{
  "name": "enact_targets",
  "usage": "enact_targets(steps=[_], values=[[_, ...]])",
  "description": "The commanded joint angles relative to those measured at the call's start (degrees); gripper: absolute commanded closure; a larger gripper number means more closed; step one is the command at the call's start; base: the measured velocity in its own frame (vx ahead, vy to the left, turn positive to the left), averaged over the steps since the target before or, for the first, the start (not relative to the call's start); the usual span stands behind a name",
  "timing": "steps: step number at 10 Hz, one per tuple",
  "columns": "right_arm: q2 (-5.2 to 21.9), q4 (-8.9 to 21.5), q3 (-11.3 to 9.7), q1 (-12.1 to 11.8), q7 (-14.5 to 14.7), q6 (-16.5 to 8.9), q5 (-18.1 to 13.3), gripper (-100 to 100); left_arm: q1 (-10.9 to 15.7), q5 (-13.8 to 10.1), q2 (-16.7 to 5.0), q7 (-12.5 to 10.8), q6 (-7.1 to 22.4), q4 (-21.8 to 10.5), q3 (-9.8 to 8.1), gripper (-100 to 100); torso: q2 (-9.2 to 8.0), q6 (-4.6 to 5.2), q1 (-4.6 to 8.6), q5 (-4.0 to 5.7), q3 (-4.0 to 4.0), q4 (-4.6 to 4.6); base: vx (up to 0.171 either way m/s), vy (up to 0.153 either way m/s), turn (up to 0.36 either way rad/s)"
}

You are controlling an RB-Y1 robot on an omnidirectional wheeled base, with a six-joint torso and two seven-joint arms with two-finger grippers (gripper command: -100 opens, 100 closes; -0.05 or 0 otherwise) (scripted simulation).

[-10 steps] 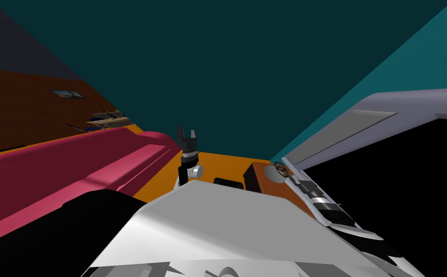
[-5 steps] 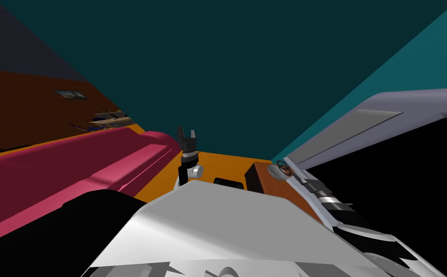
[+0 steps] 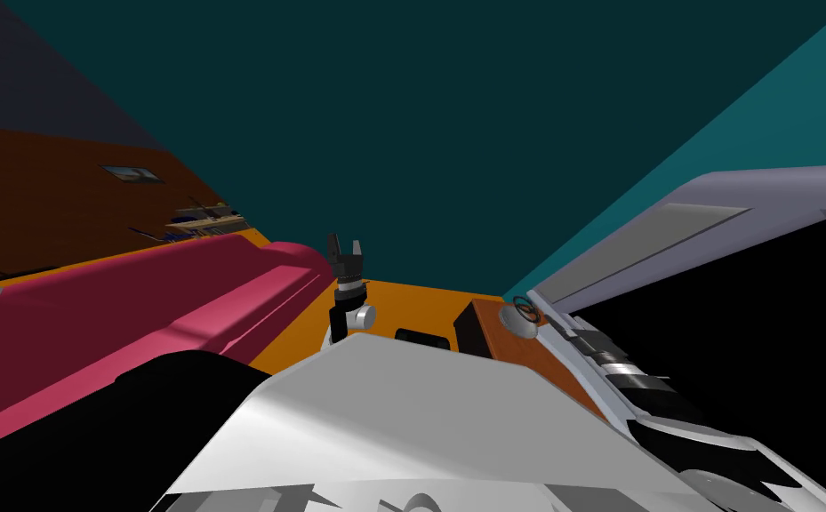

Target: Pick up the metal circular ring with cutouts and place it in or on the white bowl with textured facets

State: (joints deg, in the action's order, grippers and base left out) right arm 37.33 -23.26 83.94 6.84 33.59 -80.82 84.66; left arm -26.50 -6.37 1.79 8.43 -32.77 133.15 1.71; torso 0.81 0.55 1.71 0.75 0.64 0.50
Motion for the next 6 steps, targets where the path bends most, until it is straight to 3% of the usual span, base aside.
enact_targets(steps=[1,6], values=[[0.0,0.0,0.0,0.0,0.0,0.0,0.0,0,0.0,0.0,0.0,0.0,0.0,0.0,0.00,0,0.00,0.00,0.00,0.00,0.00,0.00,0.000,0.000,0.000],[0.0,0.0,0.0,0.0,0.0,0.0,0.0,0,0.0,0.0,0.0,0.0,0.0,0.0,0.00,0,0.03,0.00,0.06,0.02,0.02,0.01,0.000,0.000,0.000]])
